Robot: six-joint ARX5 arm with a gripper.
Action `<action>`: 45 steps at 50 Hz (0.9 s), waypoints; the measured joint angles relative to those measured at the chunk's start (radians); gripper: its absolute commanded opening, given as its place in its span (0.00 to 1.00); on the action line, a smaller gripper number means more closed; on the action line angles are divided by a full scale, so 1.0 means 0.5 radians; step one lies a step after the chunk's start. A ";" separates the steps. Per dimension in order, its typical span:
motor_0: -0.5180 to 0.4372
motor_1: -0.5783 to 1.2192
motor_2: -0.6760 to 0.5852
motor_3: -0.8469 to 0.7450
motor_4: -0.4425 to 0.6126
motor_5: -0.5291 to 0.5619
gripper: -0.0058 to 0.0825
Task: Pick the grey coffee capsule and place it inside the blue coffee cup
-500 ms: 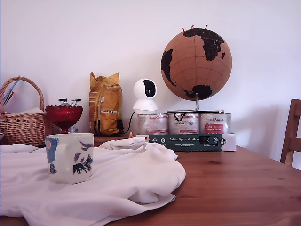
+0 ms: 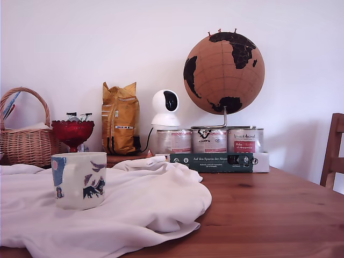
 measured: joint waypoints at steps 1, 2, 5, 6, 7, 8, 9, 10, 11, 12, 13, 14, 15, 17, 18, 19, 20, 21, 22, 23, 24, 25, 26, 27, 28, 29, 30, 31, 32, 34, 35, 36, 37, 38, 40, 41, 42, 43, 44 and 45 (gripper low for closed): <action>0.000 0.000 0.000 0.035 -0.024 -0.052 0.04; 0.000 0.000 0.000 0.071 -0.049 -0.108 0.04; 0.000 0.000 0.000 0.152 -0.128 -0.246 0.04; 0.000 0.000 0.000 0.169 -0.153 -0.275 0.04; 0.000 0.000 0.000 0.182 -0.188 -0.299 0.04; 0.000 0.000 0.000 0.188 -0.217 -0.315 0.04; 0.000 0.000 0.000 0.188 -0.237 -0.319 0.04; 0.000 0.000 0.001 0.183 -0.259 -0.323 0.04; 0.000 0.001 0.001 0.174 -0.284 -0.324 0.04; 0.000 0.001 0.002 0.156 -0.304 -0.325 0.04; 0.000 0.002 0.004 0.139 -0.319 -0.325 0.04; 0.000 0.004 0.008 0.114 -0.331 -0.326 0.04; 0.000 0.011 0.014 0.088 -0.336 -0.327 0.04; 0.000 0.044 0.036 0.045 -0.347 -0.327 0.04; 0.000 0.069 0.052 0.030 -0.349 -0.327 0.04; 0.000 0.098 0.069 0.012 -0.349 -0.327 0.04; 0.000 0.134 0.091 -0.004 -0.354 -0.327 0.04; 0.000 0.177 0.119 -0.029 -0.362 -0.327 0.04; 0.000 0.217 0.150 -0.052 -0.368 -0.324 0.04; 0.000 0.267 0.177 -0.067 -0.378 -0.322 0.04; 0.000 0.308 0.207 -0.082 -0.383 -0.320 0.04; 0.000 0.365 0.236 -0.095 -0.385 -0.320 0.04; 0.000 0.411 0.274 -0.108 -0.387 -0.319 0.04; 0.000 0.472 0.316 -0.126 -0.390 -0.312 0.04; 0.000 0.517 0.348 -0.142 -0.390 -0.305 0.04; 0.000 0.572 0.382 -0.159 -0.390 -0.297 0.04; 0.000 0.621 0.426 -0.176 -0.391 -0.288 0.04; 0.000 0.677 0.459 -0.195 -0.391 -0.279 0.04; 0.000 0.734 0.495 -0.218 -0.390 -0.268 0.04; 0.000 0.842 0.571 -0.268 -0.381 -0.242 0.04; 0.000 0.891 0.596 -0.291 -0.370 -0.229 0.04; 0.000 0.943 0.632 -0.320 -0.355 -0.217 0.05; 0.000 1.007 0.672 -0.355 -0.337 -0.208 0.07; 0.000 1.056 0.700 -0.378 -0.320 -0.203 0.09; 0.000 1.172 0.758 -0.420 -0.293 -0.199 0.19; 0.000 1.233 0.787 -0.436 -0.289 -0.198 0.25; 0.000 1.289 0.812 -0.450 -0.287 -0.194 0.34; -0.001 1.346 0.835 -0.459 -0.278 -0.185 0.43; -0.001 1.398 0.856 -0.468 -0.277 -0.174 0.51; 0.000 1.466 0.879 -0.478 -0.274 -0.160 0.59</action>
